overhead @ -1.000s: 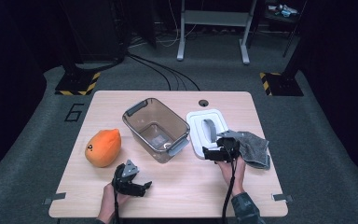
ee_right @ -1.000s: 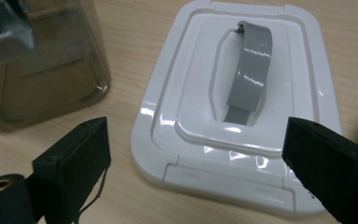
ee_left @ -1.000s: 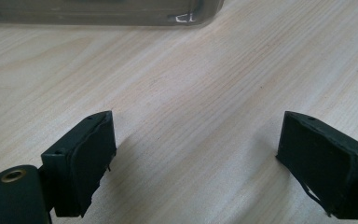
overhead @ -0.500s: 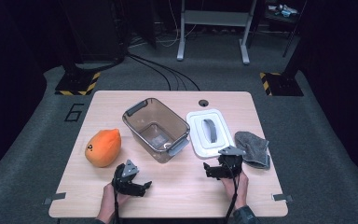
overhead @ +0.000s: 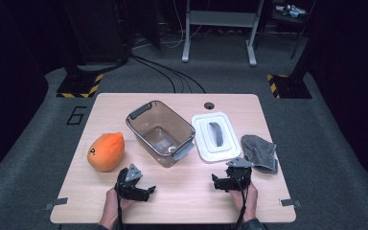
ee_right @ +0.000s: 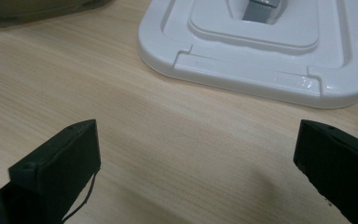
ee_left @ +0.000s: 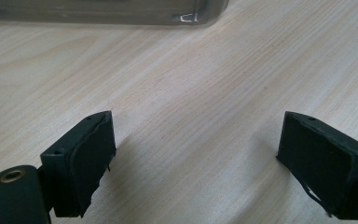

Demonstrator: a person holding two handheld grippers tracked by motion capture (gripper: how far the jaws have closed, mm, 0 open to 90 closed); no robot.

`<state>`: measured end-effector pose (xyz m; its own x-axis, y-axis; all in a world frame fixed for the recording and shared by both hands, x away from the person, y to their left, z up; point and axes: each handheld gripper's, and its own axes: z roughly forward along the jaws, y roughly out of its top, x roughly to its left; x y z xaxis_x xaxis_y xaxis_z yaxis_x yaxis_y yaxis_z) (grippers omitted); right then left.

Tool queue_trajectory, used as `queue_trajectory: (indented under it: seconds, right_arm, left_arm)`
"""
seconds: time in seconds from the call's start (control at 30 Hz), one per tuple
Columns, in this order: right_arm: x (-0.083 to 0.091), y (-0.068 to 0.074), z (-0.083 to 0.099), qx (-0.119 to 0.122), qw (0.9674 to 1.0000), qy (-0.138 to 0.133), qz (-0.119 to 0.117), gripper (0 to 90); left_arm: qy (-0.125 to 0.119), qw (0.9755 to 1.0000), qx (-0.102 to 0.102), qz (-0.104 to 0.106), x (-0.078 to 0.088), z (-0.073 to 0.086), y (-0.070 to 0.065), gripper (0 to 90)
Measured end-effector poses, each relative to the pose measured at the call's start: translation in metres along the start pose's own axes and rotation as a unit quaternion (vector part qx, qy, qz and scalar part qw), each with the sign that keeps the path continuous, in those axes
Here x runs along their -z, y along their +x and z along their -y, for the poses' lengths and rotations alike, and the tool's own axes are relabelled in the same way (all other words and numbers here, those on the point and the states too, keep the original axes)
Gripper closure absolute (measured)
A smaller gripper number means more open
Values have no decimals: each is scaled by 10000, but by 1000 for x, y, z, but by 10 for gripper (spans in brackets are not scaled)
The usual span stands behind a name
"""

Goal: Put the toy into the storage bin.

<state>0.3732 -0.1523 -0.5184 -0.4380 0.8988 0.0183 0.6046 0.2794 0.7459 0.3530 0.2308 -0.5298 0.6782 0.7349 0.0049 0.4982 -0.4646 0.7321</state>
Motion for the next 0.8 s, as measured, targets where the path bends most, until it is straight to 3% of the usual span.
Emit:
queue_trajectory:
  seconds: [0.13, 0.2, 0.3, 0.43, 0.5, 0.8]
  right_arm:
    - [-2, -1, 3, -17, 10000, 35, 37, 0]
    - [-3, -3, 5, 100, 9999, 77, 54, 0]
    - [-4, -4, 7, 32, 9999, 122, 76, 0]
    - [-5, -5, 9, 25, 9998, 130, 162, 0]
    - [-7, -6, 9, 91, 9997, 215, 71, 0]
    - [-7, -6, 9, 99, 9997, 221, 26, 0]
  left_arm:
    - [-3, 10000, -7, -15, 0, 0, 1, 107]
    - [-47, 10000, 63, 3, 1, 0, 1, 106]
    - [-49, 9999, 94, -30, 4, 0, 4, 106]
    - [-212, 9995, 223, -51, 16, -2, 11, 106]
    - [-276, 9991, 317, -32, 25, -3, 14, 106]
    - [-364, 9987, 269, -243, 54, -18, 24, 106]
